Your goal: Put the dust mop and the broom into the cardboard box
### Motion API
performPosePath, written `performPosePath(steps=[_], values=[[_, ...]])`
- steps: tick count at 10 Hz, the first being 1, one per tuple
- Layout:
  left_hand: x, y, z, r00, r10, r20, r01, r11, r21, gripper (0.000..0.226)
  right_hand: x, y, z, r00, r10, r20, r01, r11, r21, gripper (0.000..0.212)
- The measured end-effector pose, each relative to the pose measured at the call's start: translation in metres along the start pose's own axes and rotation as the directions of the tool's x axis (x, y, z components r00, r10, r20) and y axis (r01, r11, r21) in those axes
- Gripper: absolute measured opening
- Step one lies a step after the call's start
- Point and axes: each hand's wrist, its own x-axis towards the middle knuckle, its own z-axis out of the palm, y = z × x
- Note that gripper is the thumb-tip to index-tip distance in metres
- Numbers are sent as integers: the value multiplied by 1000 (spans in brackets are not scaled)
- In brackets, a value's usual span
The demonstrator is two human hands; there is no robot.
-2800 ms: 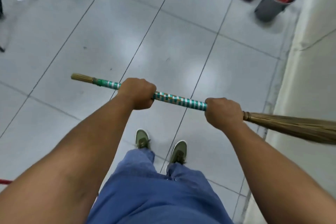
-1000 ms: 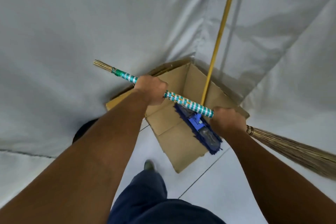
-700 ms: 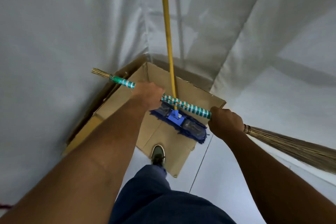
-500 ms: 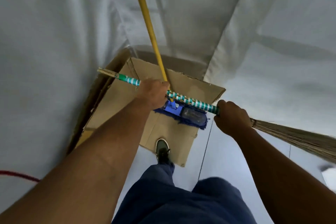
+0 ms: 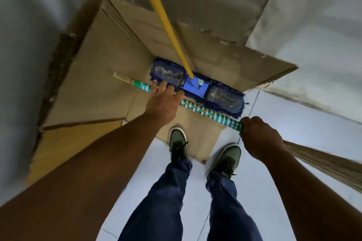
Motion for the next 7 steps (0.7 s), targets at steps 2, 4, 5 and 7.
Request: performPosePath(steps=[2, 4, 5, 7], values=[[99, 13, 138, 987, -150, -58, 149, 989, -20, 57, 127, 23, 125, 999, -2, 41, 2, 1000, 11, 29], [165, 11, 282, 995, -101, -13, 101, 995, -22, 39, 223, 40, 247, 996, -38, 78, 39, 999, -11, 30], [182, 3, 332, 997, -76, -24, 74, 995, -72, 34, 255, 44, 292, 998, -3, 67, 6, 999, -43, 26], [183, -5, 352, 992, 10, 127, 3, 995, -103, 64, 273, 38, 310, 993, 108, 37, -106, 993, -58, 30]])
